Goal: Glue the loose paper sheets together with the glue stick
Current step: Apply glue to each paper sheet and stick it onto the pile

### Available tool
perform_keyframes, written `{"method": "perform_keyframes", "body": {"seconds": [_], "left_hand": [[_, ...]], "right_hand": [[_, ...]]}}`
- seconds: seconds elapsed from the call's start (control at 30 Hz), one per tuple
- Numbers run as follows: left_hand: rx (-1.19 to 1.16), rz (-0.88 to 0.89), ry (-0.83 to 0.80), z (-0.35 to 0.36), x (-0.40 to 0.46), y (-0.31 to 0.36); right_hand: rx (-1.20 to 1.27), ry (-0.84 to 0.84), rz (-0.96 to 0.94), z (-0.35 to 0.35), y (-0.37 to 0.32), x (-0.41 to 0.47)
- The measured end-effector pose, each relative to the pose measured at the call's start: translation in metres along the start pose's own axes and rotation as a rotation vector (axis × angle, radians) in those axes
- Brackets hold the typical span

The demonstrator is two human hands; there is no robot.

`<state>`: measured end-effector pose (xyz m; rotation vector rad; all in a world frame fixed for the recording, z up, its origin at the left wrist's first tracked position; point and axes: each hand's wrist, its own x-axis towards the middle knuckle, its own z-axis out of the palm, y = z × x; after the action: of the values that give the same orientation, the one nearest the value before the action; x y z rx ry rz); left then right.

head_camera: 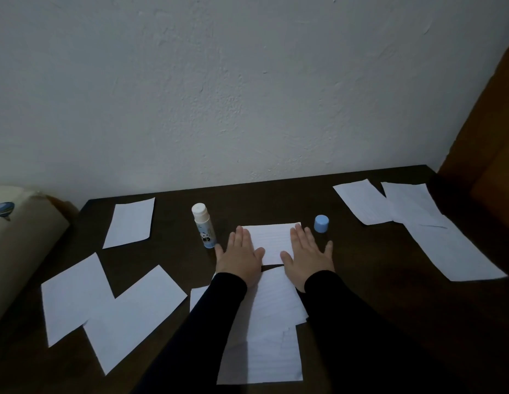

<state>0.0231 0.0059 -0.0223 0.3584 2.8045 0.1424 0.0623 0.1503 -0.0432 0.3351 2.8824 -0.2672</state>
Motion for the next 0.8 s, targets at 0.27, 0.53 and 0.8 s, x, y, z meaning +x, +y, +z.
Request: {"method": "perform_keyframes", "body": {"seconds": [0.27,0.53,0.8], "left_hand": [[-0.014,0.023,-0.018,-0.004,-0.018,-0.01],[0.049,0.216,0.221,-0.004,-0.021,0.017],[-0.024,0.095,-0.038,0.002,-0.012,-0.002]], "right_hand": [[0.011,-0.051,0.049,0.0,0.002,-0.018],[-0.04,-0.004,-0.111,-0.018,-0.004,-0.014],[0.023,-0.131,-0.089,-0.003,-0.009,-0.006]]}}
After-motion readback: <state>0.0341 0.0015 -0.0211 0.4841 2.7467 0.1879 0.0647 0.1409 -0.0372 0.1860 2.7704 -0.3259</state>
